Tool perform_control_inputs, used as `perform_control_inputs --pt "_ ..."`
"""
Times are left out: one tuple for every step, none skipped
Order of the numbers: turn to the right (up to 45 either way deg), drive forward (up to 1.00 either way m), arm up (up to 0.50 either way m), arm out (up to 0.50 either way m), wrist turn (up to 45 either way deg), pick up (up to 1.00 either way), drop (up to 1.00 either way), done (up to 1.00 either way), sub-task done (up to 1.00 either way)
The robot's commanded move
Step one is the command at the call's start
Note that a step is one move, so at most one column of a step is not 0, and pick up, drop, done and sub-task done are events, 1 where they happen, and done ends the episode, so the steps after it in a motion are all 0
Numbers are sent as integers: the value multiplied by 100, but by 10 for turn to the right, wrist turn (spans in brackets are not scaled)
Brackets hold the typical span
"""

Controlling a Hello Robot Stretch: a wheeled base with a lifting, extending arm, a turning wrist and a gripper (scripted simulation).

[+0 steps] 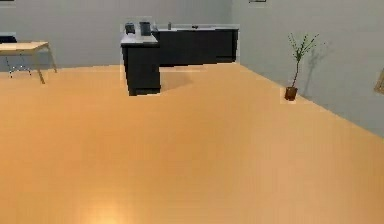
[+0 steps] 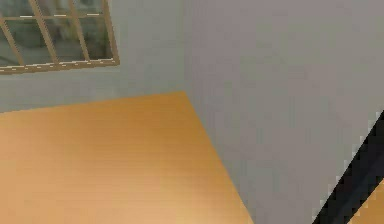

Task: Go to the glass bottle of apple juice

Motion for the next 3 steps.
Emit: perform_control_inputs --pt "-30 0 0 0 0 0 0 0 0" --pt "450 0 0 0 0 0 0 0 0" --pt "0 5 0 0 0 0 0 0 0"
